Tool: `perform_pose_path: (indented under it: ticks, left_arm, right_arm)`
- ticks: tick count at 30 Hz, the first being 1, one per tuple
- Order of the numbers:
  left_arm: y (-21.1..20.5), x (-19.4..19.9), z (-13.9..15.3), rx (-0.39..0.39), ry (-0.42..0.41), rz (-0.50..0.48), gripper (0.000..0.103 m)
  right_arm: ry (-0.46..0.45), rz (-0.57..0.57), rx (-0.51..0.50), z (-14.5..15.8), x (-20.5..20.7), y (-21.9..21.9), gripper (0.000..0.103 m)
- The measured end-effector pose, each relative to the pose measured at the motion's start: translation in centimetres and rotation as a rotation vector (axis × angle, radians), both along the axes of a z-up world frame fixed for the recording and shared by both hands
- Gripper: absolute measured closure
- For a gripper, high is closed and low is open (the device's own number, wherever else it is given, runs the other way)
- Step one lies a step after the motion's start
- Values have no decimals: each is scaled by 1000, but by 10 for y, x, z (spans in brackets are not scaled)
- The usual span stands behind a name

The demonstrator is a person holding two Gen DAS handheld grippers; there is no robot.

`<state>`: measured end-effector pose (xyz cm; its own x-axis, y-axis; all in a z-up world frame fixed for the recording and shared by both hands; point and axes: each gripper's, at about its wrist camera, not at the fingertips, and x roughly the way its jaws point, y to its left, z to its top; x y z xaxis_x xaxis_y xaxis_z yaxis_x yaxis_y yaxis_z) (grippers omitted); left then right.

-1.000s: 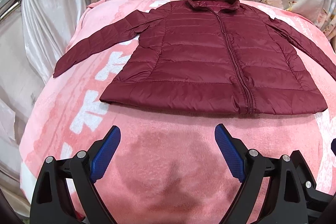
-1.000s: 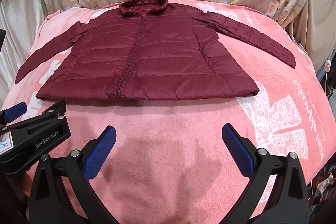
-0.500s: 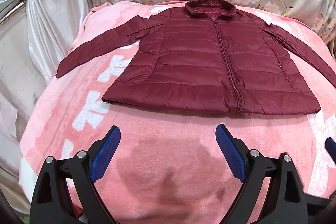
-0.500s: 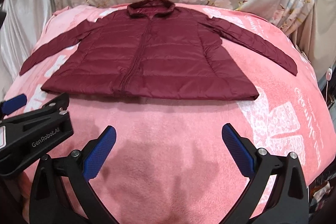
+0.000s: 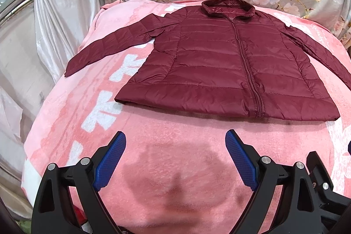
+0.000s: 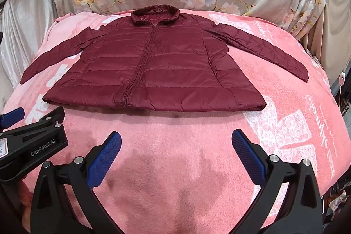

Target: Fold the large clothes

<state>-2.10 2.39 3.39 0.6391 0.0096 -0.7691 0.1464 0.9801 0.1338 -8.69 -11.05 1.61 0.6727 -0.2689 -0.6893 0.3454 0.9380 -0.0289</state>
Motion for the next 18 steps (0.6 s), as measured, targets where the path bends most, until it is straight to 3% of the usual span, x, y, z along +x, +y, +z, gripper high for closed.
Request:
perform_pose_path:
  ticks: [18]
  left_arm:
    - [-2,-5,1,11,-5,-10,13]
  right_arm:
    - [-5,0,10,0,-2,2,5]
